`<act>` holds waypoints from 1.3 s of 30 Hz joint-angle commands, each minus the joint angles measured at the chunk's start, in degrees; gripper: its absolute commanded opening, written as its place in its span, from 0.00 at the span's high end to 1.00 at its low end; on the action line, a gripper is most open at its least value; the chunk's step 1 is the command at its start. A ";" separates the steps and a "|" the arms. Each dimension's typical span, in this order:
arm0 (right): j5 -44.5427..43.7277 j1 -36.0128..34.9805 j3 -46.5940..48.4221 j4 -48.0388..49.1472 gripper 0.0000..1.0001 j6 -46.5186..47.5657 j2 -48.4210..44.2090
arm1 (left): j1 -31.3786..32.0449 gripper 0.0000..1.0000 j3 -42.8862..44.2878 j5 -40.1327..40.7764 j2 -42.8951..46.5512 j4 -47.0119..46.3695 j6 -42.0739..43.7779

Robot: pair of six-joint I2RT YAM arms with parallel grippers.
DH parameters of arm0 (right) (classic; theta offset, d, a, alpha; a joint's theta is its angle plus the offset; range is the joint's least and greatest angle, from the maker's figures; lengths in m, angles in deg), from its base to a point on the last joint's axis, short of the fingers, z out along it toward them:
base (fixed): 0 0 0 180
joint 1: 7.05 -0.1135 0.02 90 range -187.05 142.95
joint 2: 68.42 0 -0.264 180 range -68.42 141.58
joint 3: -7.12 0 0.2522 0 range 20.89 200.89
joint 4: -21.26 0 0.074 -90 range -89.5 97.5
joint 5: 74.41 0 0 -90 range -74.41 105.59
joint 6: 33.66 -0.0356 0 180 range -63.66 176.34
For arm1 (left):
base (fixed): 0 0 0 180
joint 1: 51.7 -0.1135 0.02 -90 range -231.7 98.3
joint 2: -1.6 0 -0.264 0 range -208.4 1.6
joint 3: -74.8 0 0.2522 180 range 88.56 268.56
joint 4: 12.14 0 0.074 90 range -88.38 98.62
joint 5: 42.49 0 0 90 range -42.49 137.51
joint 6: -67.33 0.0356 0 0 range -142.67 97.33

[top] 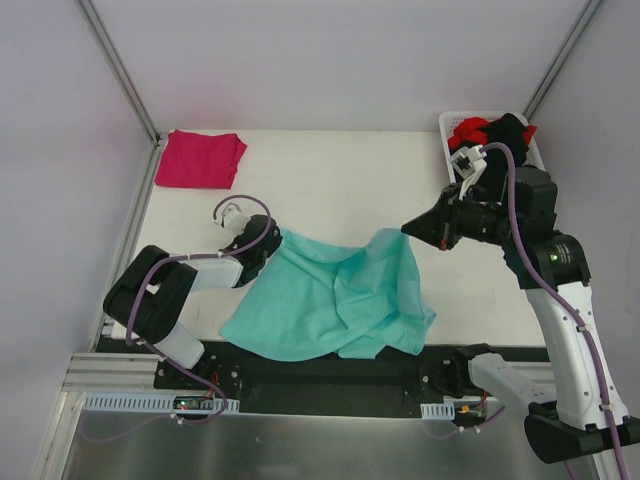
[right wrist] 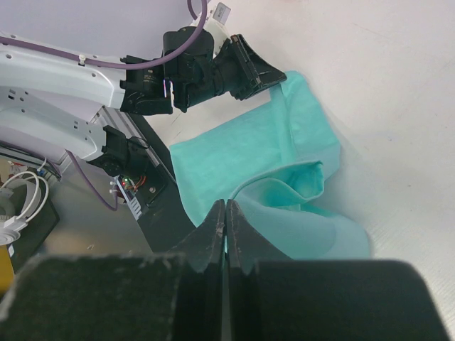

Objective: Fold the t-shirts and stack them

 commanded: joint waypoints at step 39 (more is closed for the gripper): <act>16.06 18.34 43.76 25.03 0.99 -35.07 32.75 | -11.48 1.00 62.28 -0.52 35.20 73.21 30.14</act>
